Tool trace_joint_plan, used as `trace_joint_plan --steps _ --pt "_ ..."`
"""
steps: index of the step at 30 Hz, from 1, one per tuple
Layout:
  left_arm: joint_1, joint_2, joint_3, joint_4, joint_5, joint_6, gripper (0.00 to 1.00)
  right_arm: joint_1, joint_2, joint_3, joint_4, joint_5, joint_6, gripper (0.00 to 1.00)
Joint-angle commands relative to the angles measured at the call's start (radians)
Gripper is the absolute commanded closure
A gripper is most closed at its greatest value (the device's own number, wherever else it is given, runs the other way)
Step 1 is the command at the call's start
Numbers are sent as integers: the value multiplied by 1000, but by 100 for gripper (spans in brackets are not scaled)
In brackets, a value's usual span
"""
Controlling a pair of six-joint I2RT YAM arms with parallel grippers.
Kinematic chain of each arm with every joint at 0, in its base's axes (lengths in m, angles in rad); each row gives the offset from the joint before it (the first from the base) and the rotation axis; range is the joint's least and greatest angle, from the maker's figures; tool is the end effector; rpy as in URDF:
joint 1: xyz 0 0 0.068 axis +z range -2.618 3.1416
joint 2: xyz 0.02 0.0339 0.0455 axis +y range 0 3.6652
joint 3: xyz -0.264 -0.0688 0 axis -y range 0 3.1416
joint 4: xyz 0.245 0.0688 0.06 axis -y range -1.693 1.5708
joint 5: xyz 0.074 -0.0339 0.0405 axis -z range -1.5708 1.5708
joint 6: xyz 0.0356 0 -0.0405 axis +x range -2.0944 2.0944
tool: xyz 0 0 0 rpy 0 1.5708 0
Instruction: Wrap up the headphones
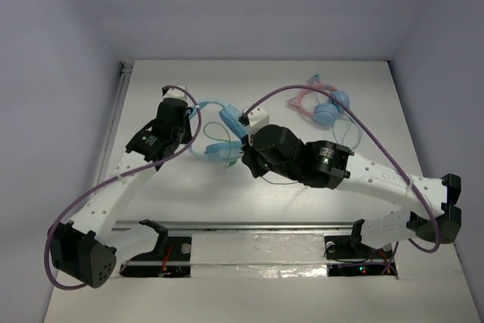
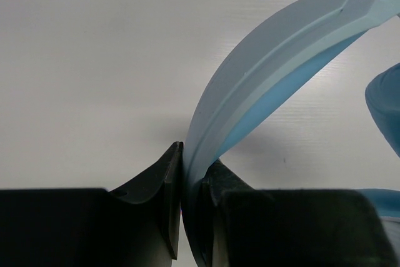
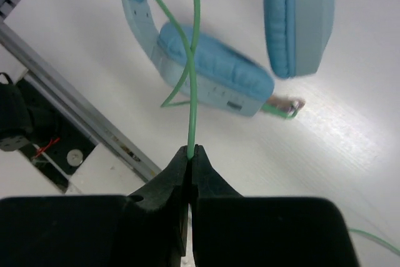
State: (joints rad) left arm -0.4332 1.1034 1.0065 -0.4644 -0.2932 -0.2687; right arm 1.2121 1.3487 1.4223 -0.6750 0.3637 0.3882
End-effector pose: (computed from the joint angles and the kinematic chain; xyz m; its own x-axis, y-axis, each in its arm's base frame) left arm 0.2242 -0.0923 0.3277 -0.5135 -0.0425 -0.8570 0.0451 0.9961 -0.0764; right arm 0.1137 0.2673 0.3882 -0.4761 -0.2622 -0.8394 -0.6395 0.7584 0.1258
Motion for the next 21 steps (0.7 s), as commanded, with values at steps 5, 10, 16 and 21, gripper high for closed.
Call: trace_joint_plan --steps 5,10,16,21 --pt "-48 -36 -74 104 230 48 100 -101 64 181 21 149 -173 100" --pt "-90 -62 -98 104 342 62 100 -213 87 234 123 104 -241 100" --pt "-90 -86 -103 136 486 77 100 -312 142 254 190 152 -276 100" --pt "-52 -102 -105 182 600 43 100 -374 46 113 290 217 -174 100"
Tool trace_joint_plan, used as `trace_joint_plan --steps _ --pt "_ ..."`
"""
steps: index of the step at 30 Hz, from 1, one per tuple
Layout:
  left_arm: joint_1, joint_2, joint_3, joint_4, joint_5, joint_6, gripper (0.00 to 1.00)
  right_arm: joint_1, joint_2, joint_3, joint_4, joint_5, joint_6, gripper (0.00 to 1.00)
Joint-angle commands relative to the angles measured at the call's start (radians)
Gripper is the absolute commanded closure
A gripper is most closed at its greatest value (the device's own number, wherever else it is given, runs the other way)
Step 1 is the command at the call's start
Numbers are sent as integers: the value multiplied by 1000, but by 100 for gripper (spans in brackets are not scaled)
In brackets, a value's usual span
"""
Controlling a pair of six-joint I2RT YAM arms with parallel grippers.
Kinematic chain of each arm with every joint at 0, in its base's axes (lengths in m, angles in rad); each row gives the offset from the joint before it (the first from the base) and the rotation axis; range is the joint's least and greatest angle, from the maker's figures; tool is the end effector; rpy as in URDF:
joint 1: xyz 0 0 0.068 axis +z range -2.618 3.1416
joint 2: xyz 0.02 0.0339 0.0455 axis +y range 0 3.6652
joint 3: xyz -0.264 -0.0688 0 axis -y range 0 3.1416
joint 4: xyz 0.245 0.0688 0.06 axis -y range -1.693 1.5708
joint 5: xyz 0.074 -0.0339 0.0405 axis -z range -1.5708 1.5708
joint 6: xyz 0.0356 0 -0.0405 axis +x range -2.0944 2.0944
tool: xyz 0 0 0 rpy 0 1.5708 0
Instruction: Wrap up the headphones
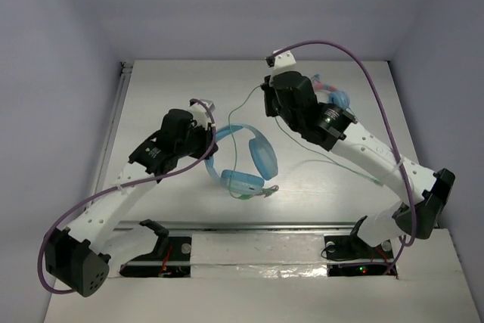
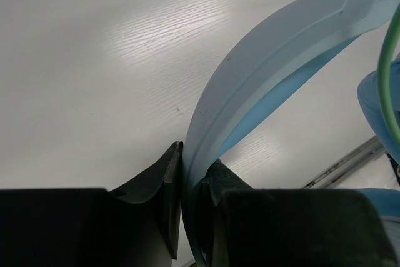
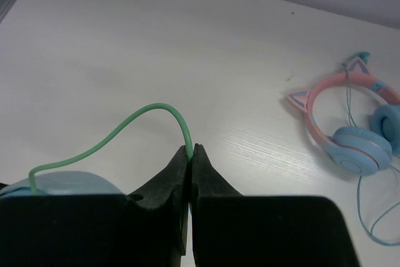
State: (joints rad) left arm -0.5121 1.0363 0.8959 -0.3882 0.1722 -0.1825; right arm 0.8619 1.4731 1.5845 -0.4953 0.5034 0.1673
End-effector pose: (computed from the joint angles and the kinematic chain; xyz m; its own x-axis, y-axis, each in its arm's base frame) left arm 0.1981 -0.1184 0.3108 -0.5434 0.1003 -0.8335 0.5218 0.8181 -0.2417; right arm 0.2269 0.2382 0.4237 -0.3027 -0.1288 -0.9444 -0.3279 0.9444 -0.0238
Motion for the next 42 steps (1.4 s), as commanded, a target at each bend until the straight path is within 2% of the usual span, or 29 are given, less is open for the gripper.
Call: trace_joint_plan --steps 1,3,9,14,18,23,25,28,31,33,37,39,40,41,42 --pt "49 -30 5 110 168 -44 100 -24 -106 -114 148 83 64 100" --pt "105 -32 -9 155 272 -57 100 -24 -181 -188 201 96 103 100" --pt "148 -19 3 189 351 -77 100 -24 -281 -365 271 126 208 100" --pt "210 -2 -20 256 441 -116 100 -24 -346 -492 369 6 270 100" --pt "230 10 -17 311 524 -166 100 -24 -344 -618 472 -161 291 100" --pt "241 -4 40 319 460 -213 100 -24 -359 -719 613 -317 310 100" --pt "241 -1 60 302 389 -212 100 -24 -385 -753 647 -333 316 100" --pt "251 -10 70 322 386 -239 100 -24 -407 -781 681 -365 320 100" --pt "251 -21 77 357 369 -288 100 -24 -390 -810 731 -434 337 100" --pt "251 -27 87 380 346 -313 100 -24 -363 -830 777 -538 348 100" --pt "251 -36 112 382 297 -344 100 -24 -330 -894 929 -631 390 100" --pt "251 -35 126 405 294 -354 100 -24 -303 -900 962 -679 391 95" --pt "251 -35 129 410 294 -360 100 -24 -292 -900 991 -690 396 91" --pt "251 -32 135 416 297 -370 100 -24 -280 -900 1006 -706 402 81" --pt "251 -30 139 417 300 -373 100 -24 -251 -899 1020 -729 411 78"
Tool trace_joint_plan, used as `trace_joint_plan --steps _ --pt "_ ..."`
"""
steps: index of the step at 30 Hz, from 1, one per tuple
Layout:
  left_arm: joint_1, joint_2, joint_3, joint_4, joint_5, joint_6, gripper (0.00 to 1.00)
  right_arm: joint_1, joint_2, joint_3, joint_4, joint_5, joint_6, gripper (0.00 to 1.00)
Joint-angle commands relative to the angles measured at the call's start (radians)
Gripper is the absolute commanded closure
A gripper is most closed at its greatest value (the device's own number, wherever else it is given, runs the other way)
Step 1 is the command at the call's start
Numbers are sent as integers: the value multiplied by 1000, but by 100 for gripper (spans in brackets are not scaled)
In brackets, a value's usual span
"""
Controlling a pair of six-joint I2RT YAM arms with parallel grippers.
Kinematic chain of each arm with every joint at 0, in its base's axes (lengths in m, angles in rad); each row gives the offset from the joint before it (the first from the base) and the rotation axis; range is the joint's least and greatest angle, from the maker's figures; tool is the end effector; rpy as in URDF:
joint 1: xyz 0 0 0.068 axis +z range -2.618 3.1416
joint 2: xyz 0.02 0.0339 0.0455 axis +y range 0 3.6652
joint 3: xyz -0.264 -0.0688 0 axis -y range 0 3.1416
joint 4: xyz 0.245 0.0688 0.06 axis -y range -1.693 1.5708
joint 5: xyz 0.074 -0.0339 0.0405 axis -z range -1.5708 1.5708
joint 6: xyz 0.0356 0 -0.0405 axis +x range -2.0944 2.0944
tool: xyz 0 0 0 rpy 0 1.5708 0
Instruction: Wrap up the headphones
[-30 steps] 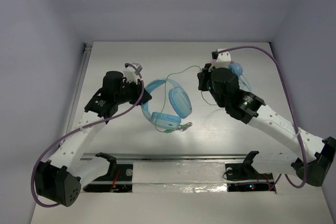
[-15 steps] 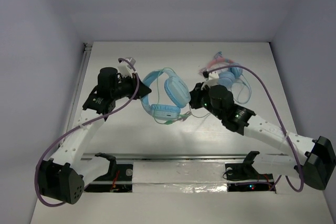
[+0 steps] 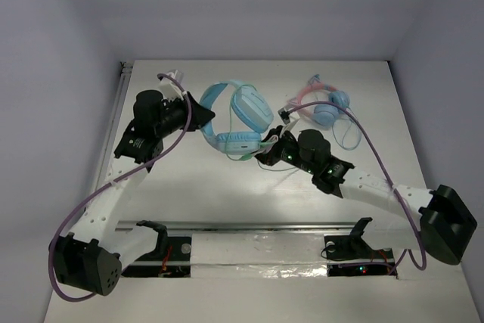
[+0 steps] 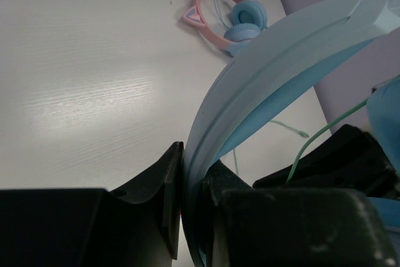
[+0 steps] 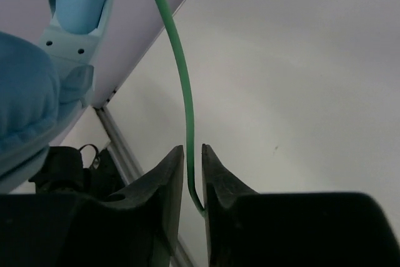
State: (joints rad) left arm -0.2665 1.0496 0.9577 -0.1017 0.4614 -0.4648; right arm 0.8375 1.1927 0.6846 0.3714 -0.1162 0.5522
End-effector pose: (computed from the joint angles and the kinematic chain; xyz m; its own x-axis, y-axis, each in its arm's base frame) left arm 0.2292 -0.0790 0.3593 -0.4605 -0.2903 -0.8388 0.5044 0.6920 -0.5164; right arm 0.1804 0.2064 0.2772 -0.5051 0.2178 -0.8351 -0.6459 0.5465 0.5331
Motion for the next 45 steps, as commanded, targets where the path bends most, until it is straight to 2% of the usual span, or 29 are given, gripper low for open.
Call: trace_joint_plan --steps 1,10,17,24,28,32,39,45 --pt "6 -43 79 131 10 -97 100 0 44 7 176 -118 34 76" --pt "6 -65 88 166 -67 -162 100 0 126 -74 374 -200 143 67" --pt "15 -94 38 269 -156 -291 100 11 151 -151 431 -186 201 61" --pt "15 -111 -22 371 -294 -408 100 93 217 -168 439 -158 226 61" --pt "15 -94 -45 421 -311 -477 100 172 260 -166 489 -165 226 61" --pt "15 -82 -62 447 -366 -506 100 218 300 -149 477 -151 227 61" --pt "15 -73 -99 474 -562 -520 100 276 315 -149 443 -155 252 66" --pt "15 -46 -142 503 -656 -514 100 368 331 -85 325 -114 252 67"
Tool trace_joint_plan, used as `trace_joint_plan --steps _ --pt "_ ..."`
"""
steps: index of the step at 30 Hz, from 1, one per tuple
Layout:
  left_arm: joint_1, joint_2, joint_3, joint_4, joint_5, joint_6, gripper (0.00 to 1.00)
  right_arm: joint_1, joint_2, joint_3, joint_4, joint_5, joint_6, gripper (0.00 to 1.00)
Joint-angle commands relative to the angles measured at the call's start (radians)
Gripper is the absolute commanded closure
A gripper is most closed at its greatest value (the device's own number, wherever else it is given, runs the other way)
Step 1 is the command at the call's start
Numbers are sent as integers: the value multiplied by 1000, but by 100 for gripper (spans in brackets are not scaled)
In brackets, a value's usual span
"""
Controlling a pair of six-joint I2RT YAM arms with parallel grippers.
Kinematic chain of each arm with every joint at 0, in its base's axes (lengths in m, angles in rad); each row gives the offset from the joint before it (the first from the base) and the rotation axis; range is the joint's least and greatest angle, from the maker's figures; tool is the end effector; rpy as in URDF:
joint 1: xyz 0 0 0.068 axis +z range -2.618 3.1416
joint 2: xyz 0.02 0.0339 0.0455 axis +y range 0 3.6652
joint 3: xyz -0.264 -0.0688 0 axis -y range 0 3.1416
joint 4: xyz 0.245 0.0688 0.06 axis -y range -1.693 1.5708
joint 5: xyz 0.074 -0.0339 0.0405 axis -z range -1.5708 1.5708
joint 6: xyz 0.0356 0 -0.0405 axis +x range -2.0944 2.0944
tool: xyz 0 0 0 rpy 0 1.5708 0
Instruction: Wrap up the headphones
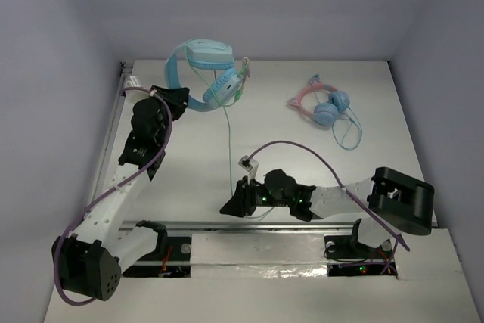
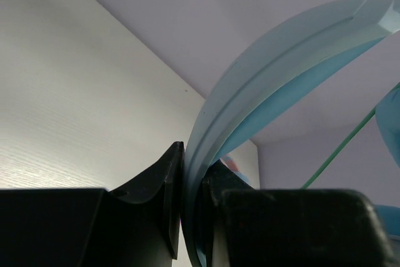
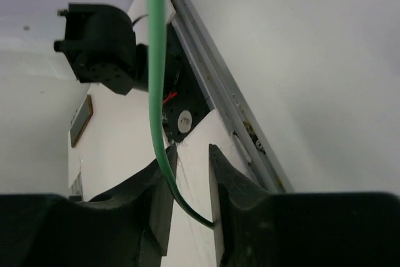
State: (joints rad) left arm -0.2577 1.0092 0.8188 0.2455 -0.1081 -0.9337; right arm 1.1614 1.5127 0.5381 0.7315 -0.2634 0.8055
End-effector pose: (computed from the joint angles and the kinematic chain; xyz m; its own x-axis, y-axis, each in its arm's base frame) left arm 0.2336 -0.0576 0.3555 -0.0883 -0.8032 -0.5892 0.1316 0.5769 -0.8061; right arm 0.1097 0.2762 0.1819 -0.7777 -0.0430 -0.6272 -0.6142 0.2649 0.7434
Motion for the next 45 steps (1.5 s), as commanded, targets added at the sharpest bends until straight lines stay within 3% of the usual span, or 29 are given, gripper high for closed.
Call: trace_joint_plan --steps 1,5,7,15,19,22,32,45 --pt "6 -3 0 150 -105 -25 100 58 15 80 -102 41 -6 70" --pt "6 9 -3 114 -208 36 100 124 23 192 -326 61 -41 95" --pt "6 14 -17 97 -258 76 100 165 11 266 -479 87 -74 99" --pt "-136 -40 -217 31 -470 154 100 208 -117 488 -967 176 -215 100" --pt "-209 -78 -280 -34 -521 177 100 208 -144 624 -1223 333 -296 100" --pt "-261 -110 -328 -74 -513 187 100 208 -154 715 -1322 473 -359 100" --pt "-405 -116 -362 -204 -418 233 100 137 -83 913 -1433 668 -555 100" --pt "-416 -199 -391 -291 -231 283 100 -31 -52 955 -1509 837 -661 100"
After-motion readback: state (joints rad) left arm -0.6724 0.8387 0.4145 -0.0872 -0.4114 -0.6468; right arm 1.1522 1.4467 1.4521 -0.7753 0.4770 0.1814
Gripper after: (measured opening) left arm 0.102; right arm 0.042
